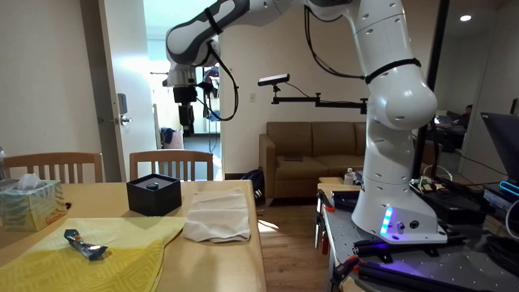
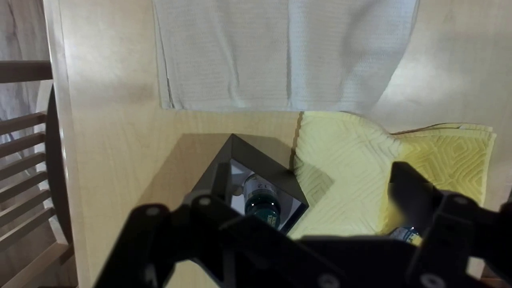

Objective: Pick up the medicine bottle from the black box and put it on the table.

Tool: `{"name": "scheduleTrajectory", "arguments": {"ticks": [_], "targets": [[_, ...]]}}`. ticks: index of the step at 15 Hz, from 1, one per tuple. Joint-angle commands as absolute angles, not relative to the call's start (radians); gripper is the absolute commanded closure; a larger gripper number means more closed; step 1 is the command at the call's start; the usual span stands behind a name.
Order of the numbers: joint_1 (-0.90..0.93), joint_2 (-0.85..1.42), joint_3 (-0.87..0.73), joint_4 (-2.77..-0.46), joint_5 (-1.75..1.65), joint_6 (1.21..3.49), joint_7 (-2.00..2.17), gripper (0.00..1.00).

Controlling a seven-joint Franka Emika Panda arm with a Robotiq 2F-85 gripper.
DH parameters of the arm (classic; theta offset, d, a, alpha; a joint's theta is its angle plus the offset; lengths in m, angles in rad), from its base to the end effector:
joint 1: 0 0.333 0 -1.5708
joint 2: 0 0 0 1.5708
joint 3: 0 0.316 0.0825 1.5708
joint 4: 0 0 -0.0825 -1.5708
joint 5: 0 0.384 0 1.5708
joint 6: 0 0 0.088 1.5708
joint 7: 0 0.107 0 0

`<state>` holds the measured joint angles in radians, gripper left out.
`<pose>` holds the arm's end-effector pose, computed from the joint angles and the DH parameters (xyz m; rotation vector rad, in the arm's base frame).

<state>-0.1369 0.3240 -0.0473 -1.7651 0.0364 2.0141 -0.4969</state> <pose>0.6231 -0.1117 0.3746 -3.0646 -0.4597 0.1000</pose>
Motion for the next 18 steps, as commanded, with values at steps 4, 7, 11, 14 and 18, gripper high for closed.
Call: {"name": "scheduleTrajectory", "arguments": {"ticks": [4, 7, 11, 14, 18], "targets": [[-0.135, 0.403, 0.002, -1.609, 0.020, 1.933, -0.613, 0.00], [-0.139, 0.472, 0.020, -1.506, 0.028, 1.831, -0.648, 0.00], [-0.144, 0.585, 0.021, -1.347, 0.020, 1.724, -0.647, 0.00], [-0.150, 0.668, 0.025, -1.262, 0.015, 1.776, -0.669, 0.00], [-0.140, 0.760, 0.014, -1.196, -0.019, 1.848, -0.647, 0.00]]}}
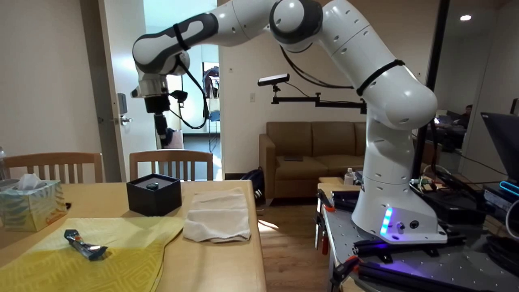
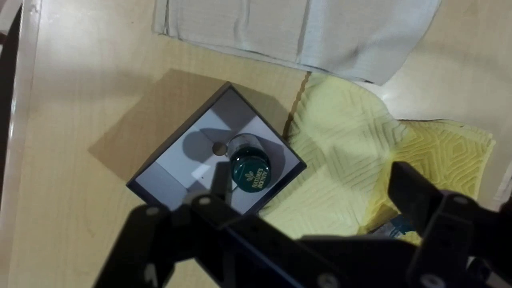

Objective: Pick up the medicine bottle from the black box and put it on the table.

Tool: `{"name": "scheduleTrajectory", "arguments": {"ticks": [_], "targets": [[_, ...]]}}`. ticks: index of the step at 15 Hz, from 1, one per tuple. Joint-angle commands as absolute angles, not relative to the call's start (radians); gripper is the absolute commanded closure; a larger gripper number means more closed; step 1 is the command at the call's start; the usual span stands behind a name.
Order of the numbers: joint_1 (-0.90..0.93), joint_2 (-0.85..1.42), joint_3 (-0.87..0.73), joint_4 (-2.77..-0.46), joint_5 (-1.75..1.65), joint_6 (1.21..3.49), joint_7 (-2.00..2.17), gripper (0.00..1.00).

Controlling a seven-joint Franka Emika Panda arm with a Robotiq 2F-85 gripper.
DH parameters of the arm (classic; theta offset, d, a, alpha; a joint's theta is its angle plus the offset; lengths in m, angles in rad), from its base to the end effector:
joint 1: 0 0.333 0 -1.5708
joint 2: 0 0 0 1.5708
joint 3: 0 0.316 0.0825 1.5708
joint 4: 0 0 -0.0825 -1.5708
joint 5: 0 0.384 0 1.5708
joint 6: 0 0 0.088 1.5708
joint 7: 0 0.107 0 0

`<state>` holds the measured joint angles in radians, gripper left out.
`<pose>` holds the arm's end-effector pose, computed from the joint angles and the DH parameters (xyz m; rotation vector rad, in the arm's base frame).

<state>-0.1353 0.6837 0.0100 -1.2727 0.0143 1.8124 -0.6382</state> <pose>0.7164 -0.0907 0.3394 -2.9655 -0.7678 0.1935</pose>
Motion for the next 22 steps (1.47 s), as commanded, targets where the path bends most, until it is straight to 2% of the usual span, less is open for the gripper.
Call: {"name": "scheduleTrajectory", "arguments": {"ticks": [1, 9, 20, 22], "targets": [[-0.138, 0.777, 0.014, -1.187, -0.026, 1.864, -0.644, 0.00], [-0.115, 0.827, 0.021, -1.162, -0.046, 2.005, -0.603, 0.00], [-0.122, 0.817, 0.033, -1.180, -0.035, 1.987, -0.619, 0.00], [-0.137, 0.831, 0.050, -1.135, -0.023, 1.924, -0.670, 0.00]]}}
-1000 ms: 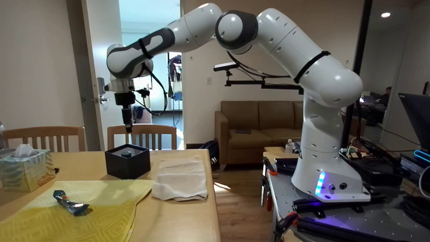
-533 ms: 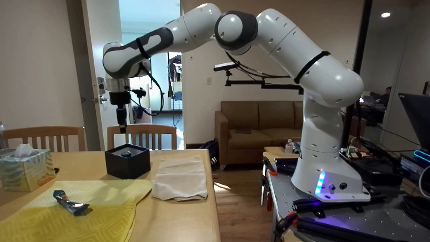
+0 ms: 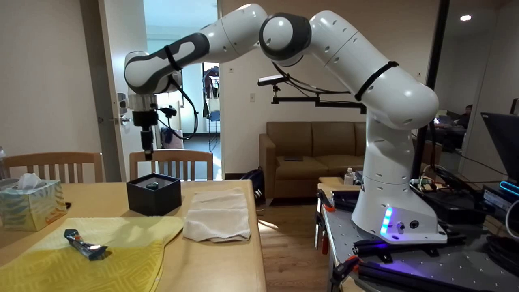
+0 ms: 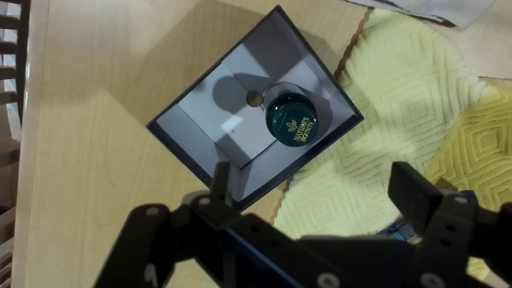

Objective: Pick up the medicine bottle from the black box and put it on the table.

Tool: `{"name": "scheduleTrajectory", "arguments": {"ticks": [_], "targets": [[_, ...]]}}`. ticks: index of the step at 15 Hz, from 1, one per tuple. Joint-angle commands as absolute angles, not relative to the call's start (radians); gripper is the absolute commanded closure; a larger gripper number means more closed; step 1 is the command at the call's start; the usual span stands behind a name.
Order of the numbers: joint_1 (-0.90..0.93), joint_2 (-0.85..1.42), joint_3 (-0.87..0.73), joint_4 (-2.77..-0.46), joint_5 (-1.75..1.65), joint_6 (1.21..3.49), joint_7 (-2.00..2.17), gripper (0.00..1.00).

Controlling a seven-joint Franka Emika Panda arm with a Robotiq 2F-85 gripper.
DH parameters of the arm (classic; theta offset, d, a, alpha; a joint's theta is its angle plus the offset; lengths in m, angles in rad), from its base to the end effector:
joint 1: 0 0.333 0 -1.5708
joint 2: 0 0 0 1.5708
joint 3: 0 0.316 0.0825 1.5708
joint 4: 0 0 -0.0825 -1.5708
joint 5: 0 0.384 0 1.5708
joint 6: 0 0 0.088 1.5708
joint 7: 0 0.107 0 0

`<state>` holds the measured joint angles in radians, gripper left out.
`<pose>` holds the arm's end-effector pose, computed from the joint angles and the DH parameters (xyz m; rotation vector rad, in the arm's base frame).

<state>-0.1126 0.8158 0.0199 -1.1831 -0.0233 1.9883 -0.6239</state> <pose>0.7533 -0.0757 0.2973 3.0275 0.8290 -0.0191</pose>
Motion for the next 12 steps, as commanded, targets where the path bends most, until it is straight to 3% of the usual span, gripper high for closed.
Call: {"name": "scheduleTrajectory", "arguments": {"ticks": [1, 7, 12], "targets": [[-0.142, 0.853, 0.053, -1.101, -0.014, 1.898, -0.669, 0.00], [-0.162, 0.976, 0.058, -0.923, -0.010, 1.727, -0.708, 0.00], [-0.154, 1.085, 0.065, -0.831, -0.016, 1.741, -0.745, 0.00]]}}
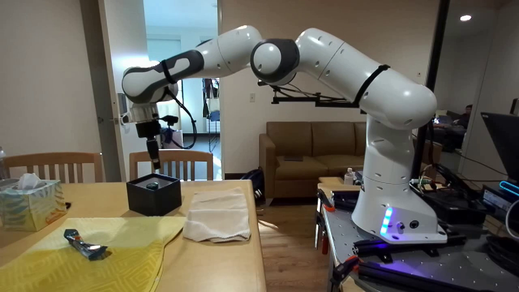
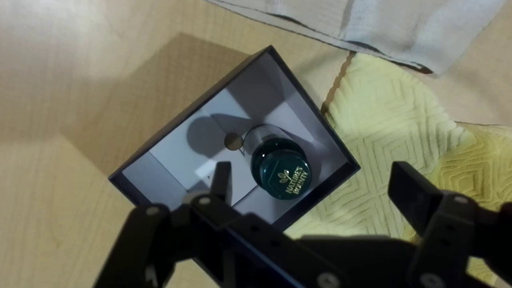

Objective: Pick up the medicine bottle from the black box and put it on the table.

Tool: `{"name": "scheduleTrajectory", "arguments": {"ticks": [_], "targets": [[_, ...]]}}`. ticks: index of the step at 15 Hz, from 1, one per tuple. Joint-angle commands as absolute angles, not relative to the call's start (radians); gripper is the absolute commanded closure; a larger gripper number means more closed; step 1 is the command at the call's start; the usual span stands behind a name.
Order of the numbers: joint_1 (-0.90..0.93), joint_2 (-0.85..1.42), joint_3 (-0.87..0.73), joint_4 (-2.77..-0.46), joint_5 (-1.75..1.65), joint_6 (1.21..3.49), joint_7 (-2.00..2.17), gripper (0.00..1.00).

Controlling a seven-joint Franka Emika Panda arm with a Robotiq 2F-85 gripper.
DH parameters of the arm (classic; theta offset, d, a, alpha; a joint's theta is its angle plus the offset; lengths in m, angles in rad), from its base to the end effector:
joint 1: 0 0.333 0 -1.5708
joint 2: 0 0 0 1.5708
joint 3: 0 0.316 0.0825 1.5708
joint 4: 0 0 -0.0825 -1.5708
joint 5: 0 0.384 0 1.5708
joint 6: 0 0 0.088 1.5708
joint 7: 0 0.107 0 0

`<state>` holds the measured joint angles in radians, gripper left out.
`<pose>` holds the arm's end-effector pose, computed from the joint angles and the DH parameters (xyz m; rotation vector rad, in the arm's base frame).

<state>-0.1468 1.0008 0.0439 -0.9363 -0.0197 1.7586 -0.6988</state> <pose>0.7606 -0.0929 0.2530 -2.9158 -0.8771 0.2381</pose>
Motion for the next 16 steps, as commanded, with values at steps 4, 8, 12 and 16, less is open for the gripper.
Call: {"name": "scheduleTrajectory", "arguments": {"ticks": [4, 8, 12, 16], "targets": [[-0.151, 1.140, 0.077, -0.801, 0.000, 1.743, -0.722, 0.00], [-0.148, 1.168, 0.081, -0.785, -0.002, 1.734, -0.730, 0.00], [-0.150, 1.181, 0.083, -0.781, -0.001, 1.752, -0.740, 0.00], [-0.144, 1.192, 0.072, -0.775, -0.016, 1.815, -0.750, 0.00]]}}
